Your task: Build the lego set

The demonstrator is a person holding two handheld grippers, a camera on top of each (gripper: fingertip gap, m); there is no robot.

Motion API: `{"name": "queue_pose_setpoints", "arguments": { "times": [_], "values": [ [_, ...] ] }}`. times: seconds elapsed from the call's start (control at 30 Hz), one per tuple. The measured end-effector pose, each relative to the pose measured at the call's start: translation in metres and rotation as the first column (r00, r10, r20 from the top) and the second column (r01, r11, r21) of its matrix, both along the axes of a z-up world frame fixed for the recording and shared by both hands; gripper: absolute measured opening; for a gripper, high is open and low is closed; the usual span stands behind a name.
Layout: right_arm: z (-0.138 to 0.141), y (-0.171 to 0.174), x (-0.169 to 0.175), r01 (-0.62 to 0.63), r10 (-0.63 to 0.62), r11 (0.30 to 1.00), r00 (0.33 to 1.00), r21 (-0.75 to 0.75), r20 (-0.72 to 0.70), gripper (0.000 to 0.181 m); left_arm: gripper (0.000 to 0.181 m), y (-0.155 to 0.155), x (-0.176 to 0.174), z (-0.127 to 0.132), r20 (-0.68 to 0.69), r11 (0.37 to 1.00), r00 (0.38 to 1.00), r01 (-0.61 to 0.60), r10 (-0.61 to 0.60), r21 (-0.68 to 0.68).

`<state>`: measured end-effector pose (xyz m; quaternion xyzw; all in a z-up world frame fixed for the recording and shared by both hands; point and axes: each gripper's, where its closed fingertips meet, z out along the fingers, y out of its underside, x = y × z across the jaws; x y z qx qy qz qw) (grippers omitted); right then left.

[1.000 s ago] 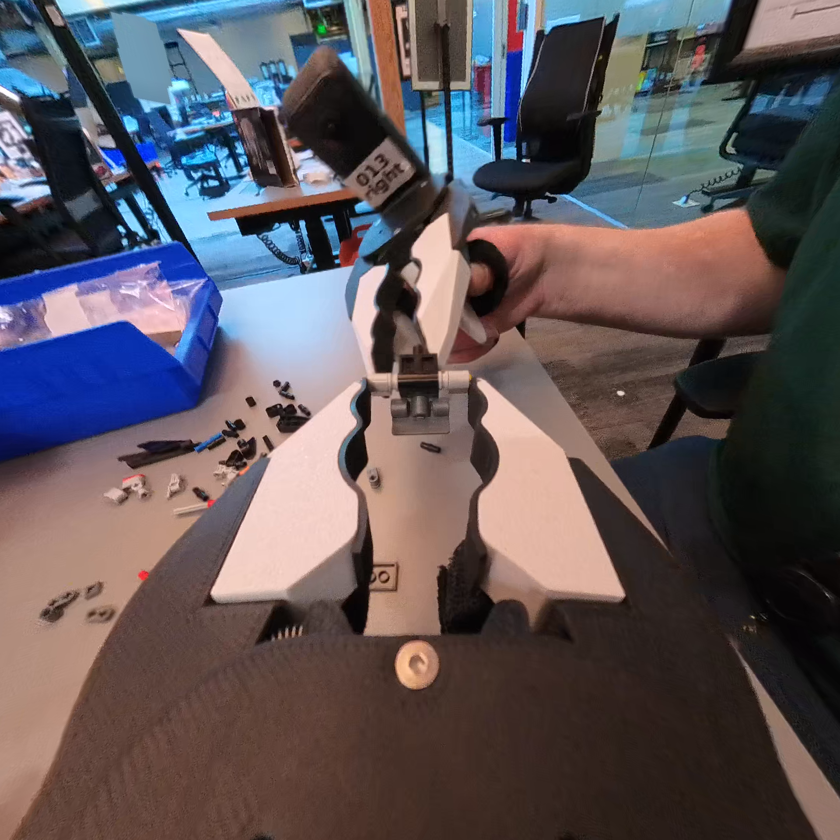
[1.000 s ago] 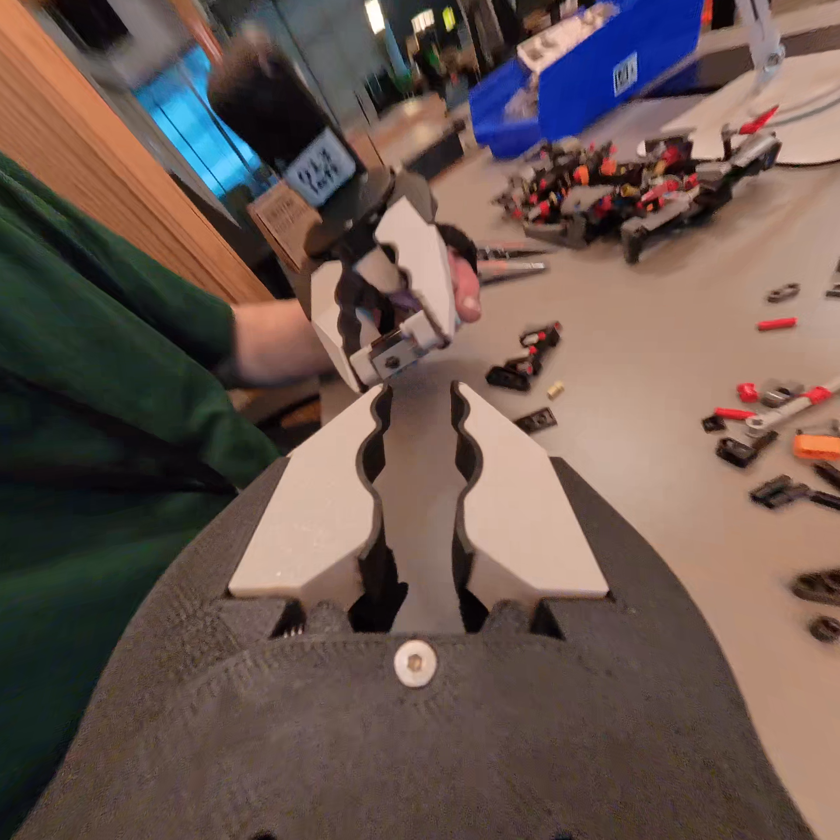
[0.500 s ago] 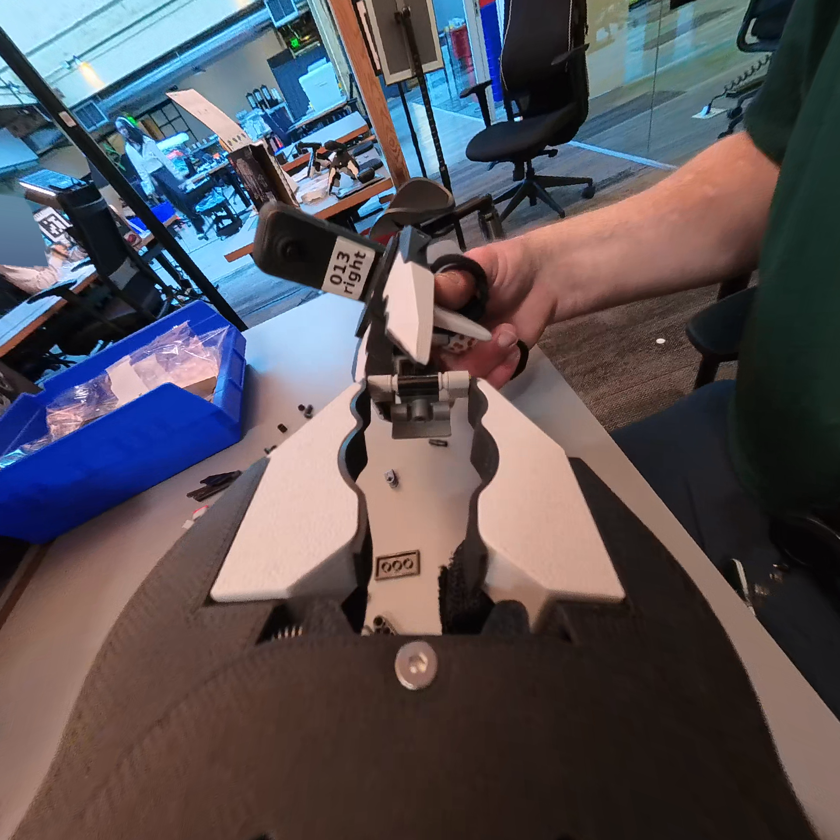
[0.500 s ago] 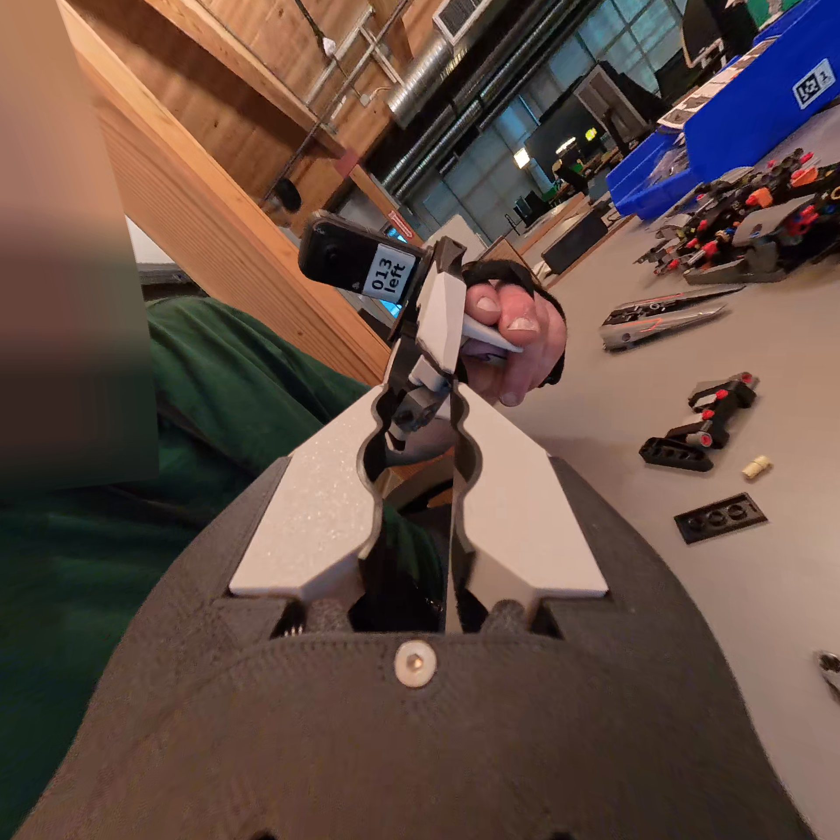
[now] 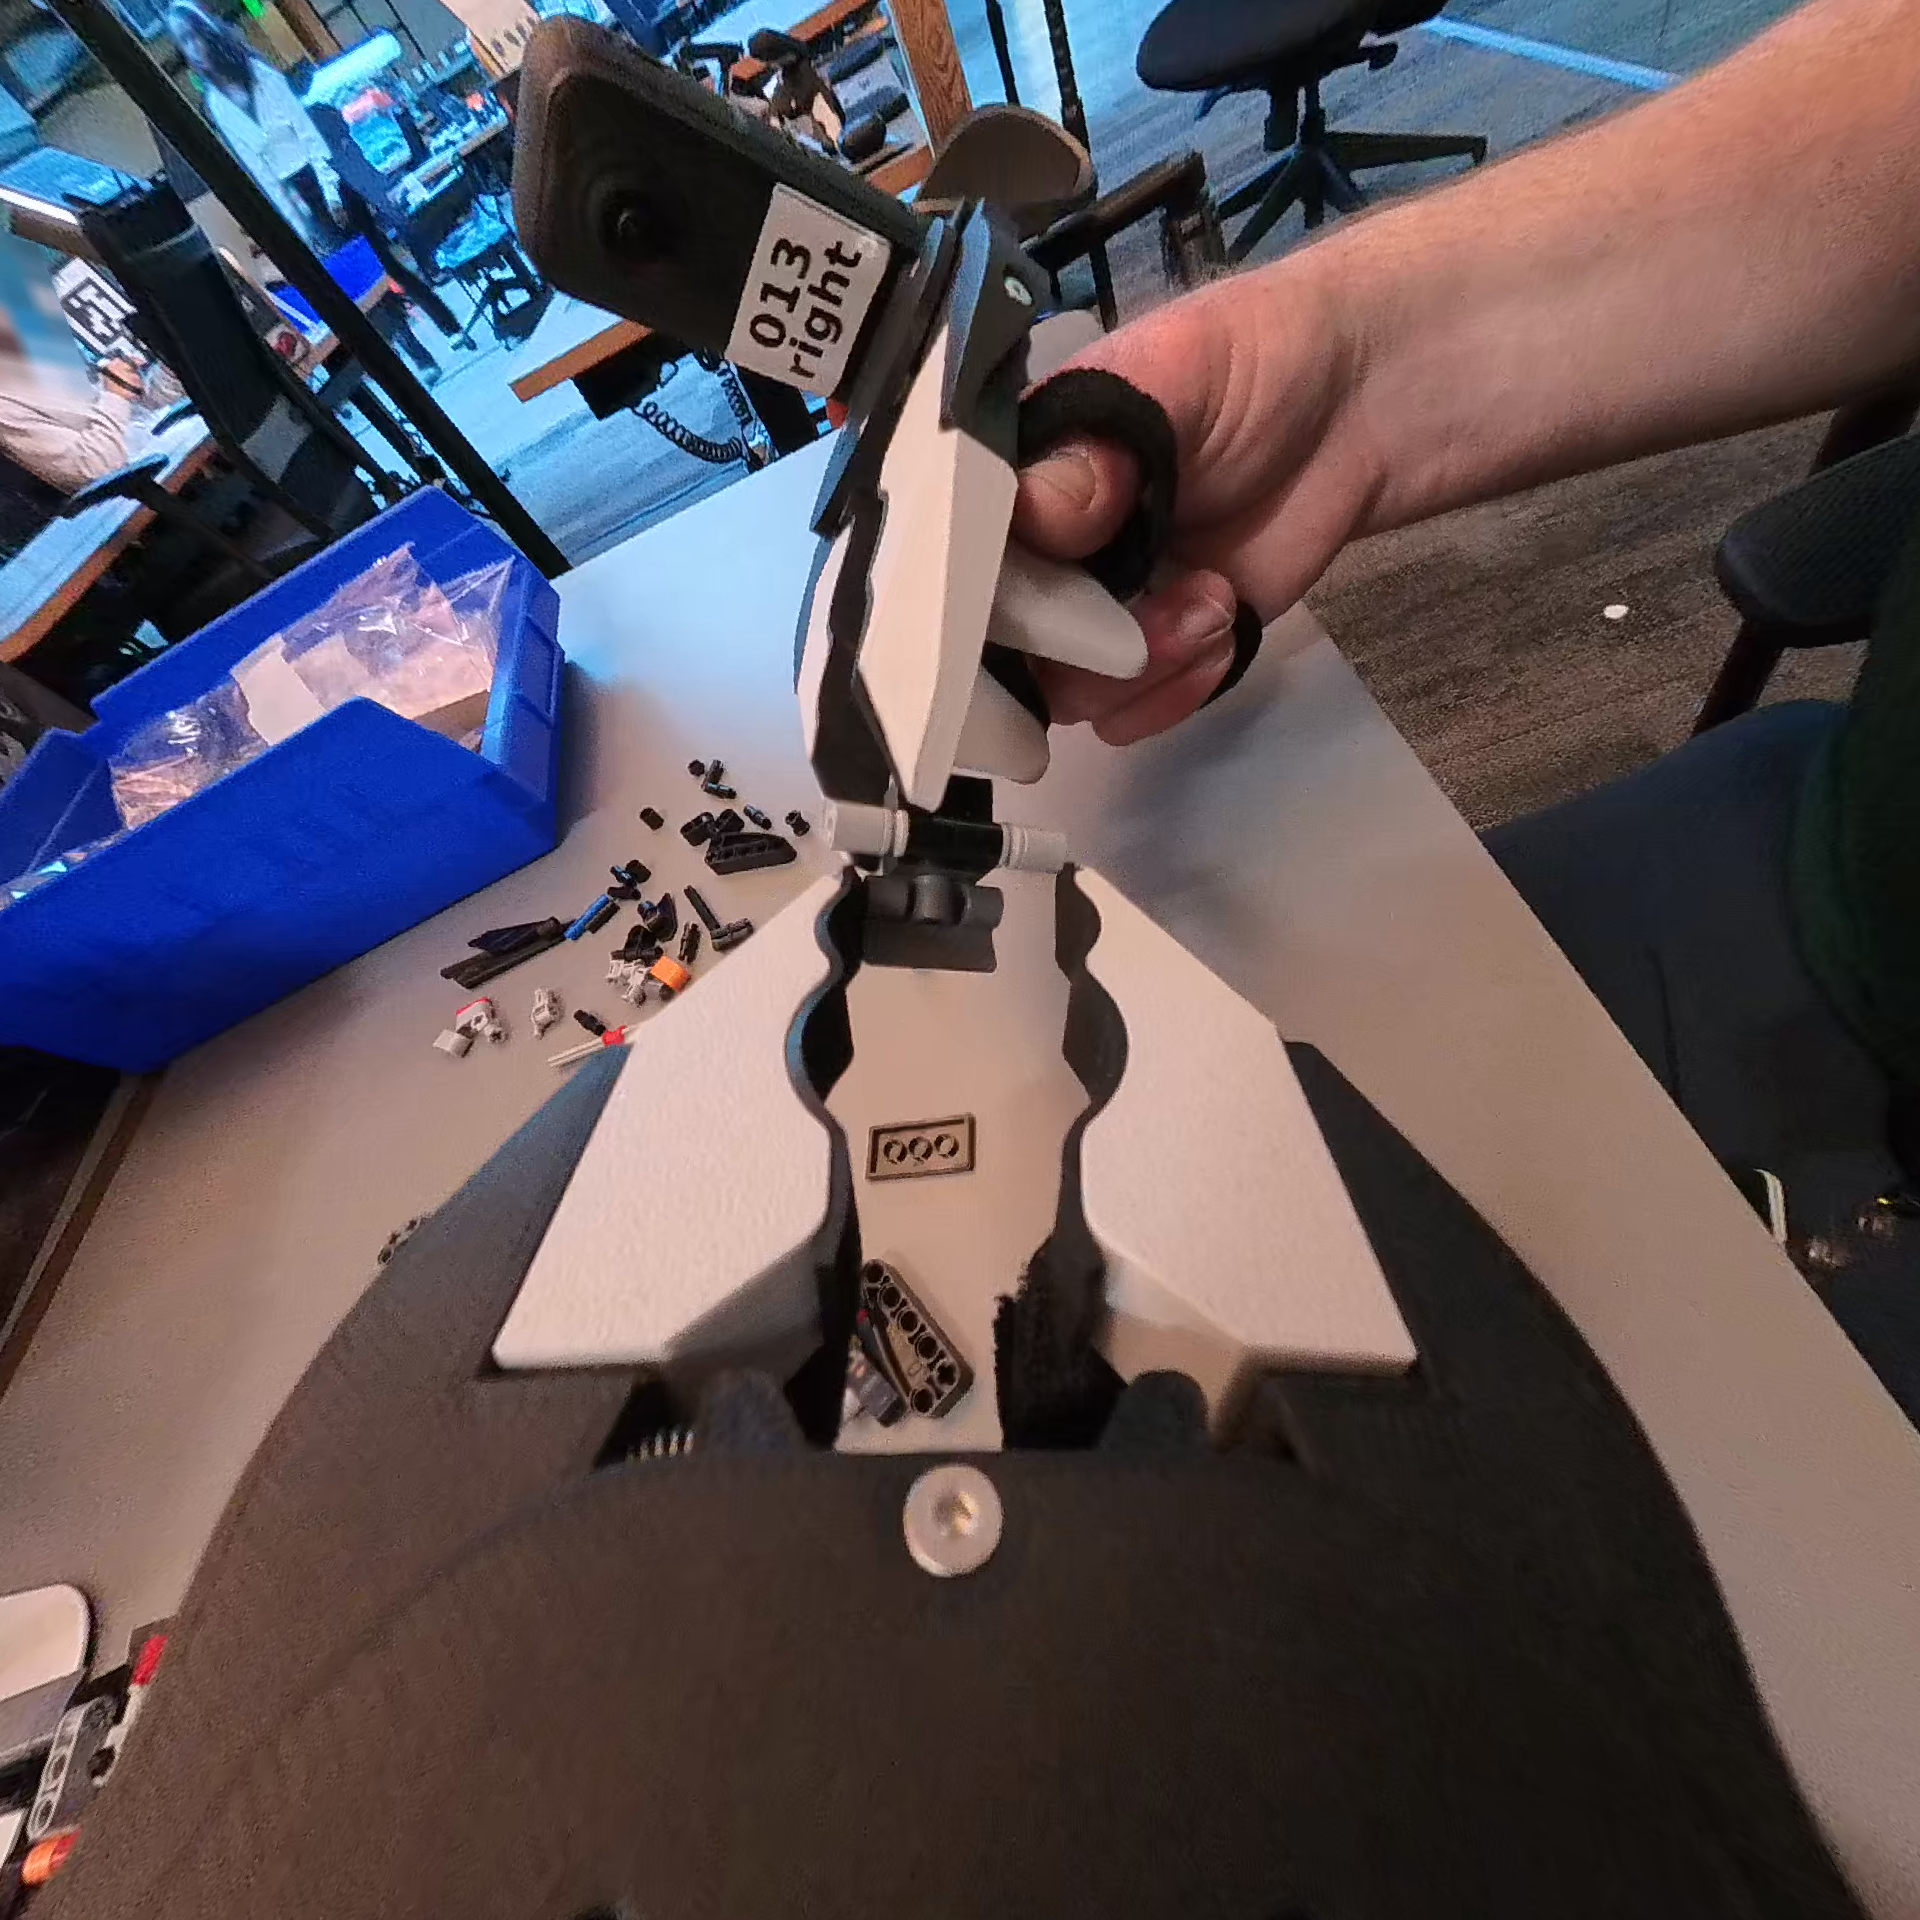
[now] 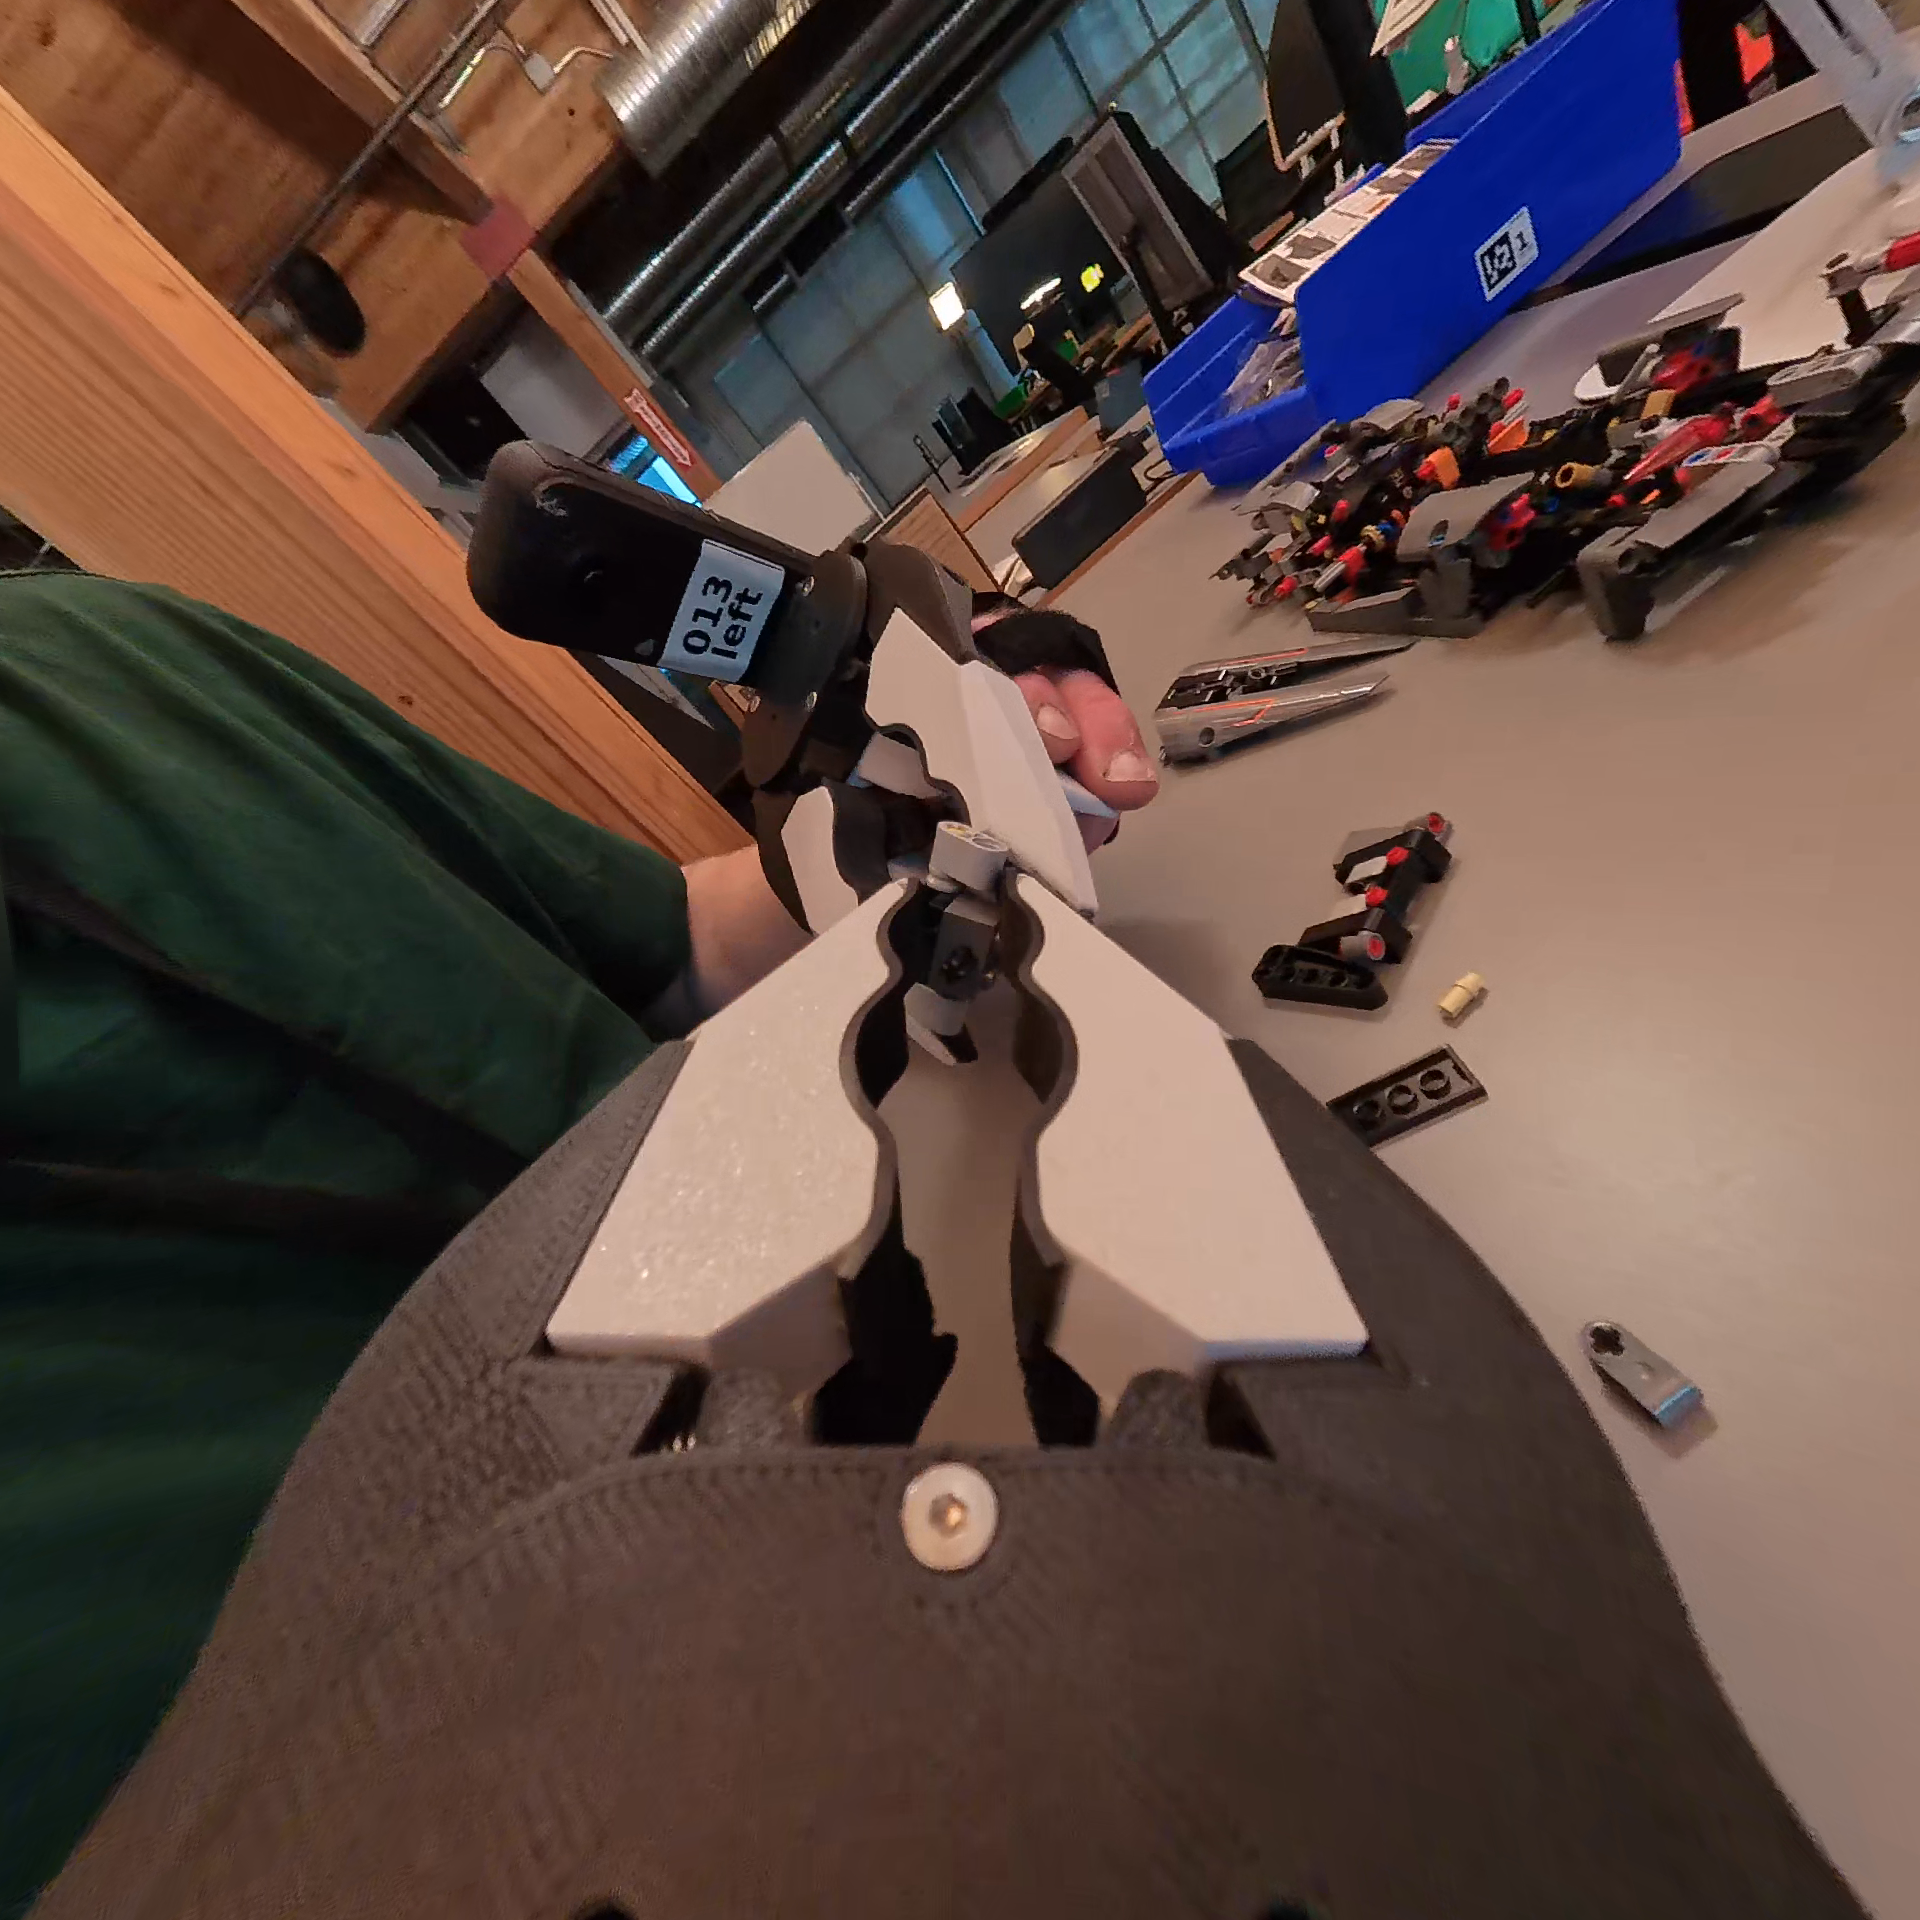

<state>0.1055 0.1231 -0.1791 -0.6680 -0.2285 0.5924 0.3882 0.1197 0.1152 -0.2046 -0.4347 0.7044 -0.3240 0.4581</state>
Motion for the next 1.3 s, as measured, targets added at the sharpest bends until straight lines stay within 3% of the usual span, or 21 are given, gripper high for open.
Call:
{"name": "queue_pose_setpoints", "arguments": {
  "times": [0.1, 0.13, 0.43, 0.7, 0.87, 1.03, 1.13, 1.3],
  "values": [
    [0.000, 0.001, 0.000, 0.005, -0.005, 1.000, 1.000, 0.005, -0.004, 0.012, 0.033, 0.001, 0.000, -0.002, -0.010, 1.000, 1.000, -0.005, 0.005, -0.014],
    [0.001, 0.002, -0.001, 0.009, -0.009, 1.000, 1.000, 0.015, -0.007, 0.011, 0.023, 0.004, -0.001, -0.002, -0.013, 1.000, 1.000, -0.019, 0.018, -0.020],
    [0.003, 0.013, -0.013, -0.001, 0.000, 0.999, 1.000, 0.034, 0.007, 0.011, 0.022, 0.015, -0.014, -0.003, -0.053, 0.998, 0.998, -0.027, 0.023, -0.063],
    [0.005, 0.030, -0.025, 0.030, -0.033, 0.998, 0.998, 0.057, 0.046, 0.017, 0.021, 0.029, -0.026, -0.011, -0.073, 1.000, 0.997, -0.018, 0.018, 0.004],
    [0.003, 0.033, -0.034, 0.004, -0.015, 0.995, 0.994, 0.101, 0.111, 0.000, 0.021, 0.031, -0.024, -0.016, -0.079, 1.000, 0.997, -0.010, 0.011, 0.009],
    [0.006, 0.041, -0.030, 0.041, -0.059, 0.991, 0.988, 0.129, 0.141, 0.000, 0.021, 0.038, -0.021, -0.011, -0.056, 0.999, 0.998, -0.029, 0.031, 0.026],
    [0.002, 0.050, -0.016, 0.092, -0.112, 0.989, 0.978, 0.114, 0.176, 0.025, 0.021, 0.042, -0.021, -0.008, -0.051, 0.997, 0.997, -0.053, 0.056, 0.061],
    [-0.002, 0.048, -0.010, 0.077, -0.103, 0.989, 0.971, 0.124, 0.216, 0.023, 0.021, 0.041, -0.018, -0.007, -0.051, 0.992, 0.996, -0.067, 0.073, 0.110]
  ]
}}
